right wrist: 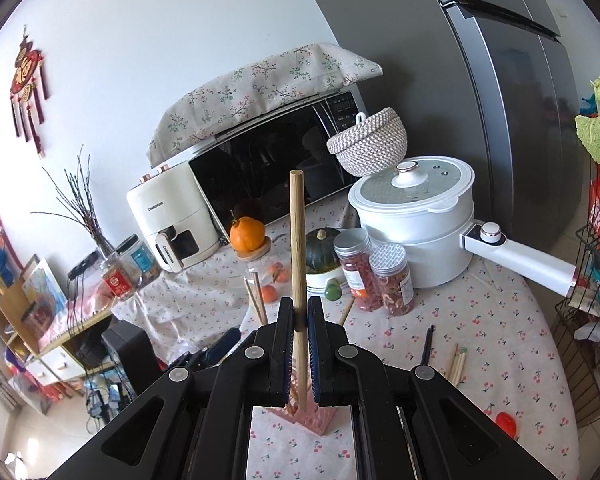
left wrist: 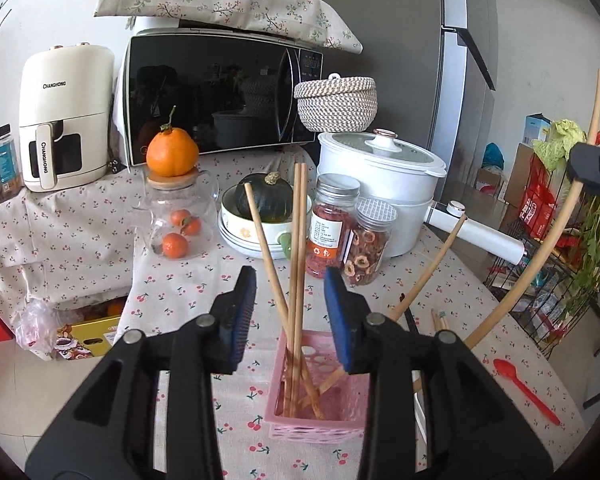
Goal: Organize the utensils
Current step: 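Carry both chopsticks upright over the pink basket and release them inside, then move both open tools back toward the remaining chopsticks and spoons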
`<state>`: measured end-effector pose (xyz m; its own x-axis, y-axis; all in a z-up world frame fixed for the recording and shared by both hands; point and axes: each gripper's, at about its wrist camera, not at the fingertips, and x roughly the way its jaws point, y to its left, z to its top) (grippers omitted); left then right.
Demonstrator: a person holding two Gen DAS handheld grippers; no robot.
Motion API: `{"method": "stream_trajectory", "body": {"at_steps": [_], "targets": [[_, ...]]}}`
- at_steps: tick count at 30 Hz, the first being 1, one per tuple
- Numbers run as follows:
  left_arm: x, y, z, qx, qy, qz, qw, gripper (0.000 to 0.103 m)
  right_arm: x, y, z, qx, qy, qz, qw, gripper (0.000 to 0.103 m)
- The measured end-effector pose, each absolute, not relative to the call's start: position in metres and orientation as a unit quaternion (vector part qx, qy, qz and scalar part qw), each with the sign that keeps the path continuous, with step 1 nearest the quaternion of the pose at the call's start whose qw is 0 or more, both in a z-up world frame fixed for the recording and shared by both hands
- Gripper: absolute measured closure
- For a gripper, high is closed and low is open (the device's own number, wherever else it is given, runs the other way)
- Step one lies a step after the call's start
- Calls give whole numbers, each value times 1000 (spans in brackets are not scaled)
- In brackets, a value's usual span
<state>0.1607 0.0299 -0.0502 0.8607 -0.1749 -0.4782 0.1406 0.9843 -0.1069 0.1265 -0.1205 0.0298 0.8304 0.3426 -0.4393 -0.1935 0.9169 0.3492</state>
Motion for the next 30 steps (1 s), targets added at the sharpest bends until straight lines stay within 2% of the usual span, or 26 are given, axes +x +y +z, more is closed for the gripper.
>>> {"method": "stream_trajectory", "body": {"at_steps": [5,10,14,20,21,22,24,27,30], "targets": [[152,40,-41,-44,301,-66,950,46,136,-123,25,164,252,142,943,96],[140,50,-35,-56,361,-37,930,23,144,-119,20,169,248,146,943,96],[128,57,-39,-68,401,-34,913,21,152,-108,12,155,265,145,941,96],[121,63,-49,-90,409,-28,908,17,163,-94,-6,134,302,142,933,93],[122,63,-50,-92,411,-26,907,17,163,-95,-6,138,306,141,931,83],[122,63,-52,-93,413,-27,906,17,161,-99,-5,146,307,143,930,66],[122,61,-55,-91,417,-32,904,17,155,-109,1,161,294,146,931,48],[119,57,-54,-83,417,-39,904,16,144,-124,11,165,284,143,934,46],[114,56,-54,-77,418,-43,904,10,132,-141,15,173,285,132,934,33]]}}
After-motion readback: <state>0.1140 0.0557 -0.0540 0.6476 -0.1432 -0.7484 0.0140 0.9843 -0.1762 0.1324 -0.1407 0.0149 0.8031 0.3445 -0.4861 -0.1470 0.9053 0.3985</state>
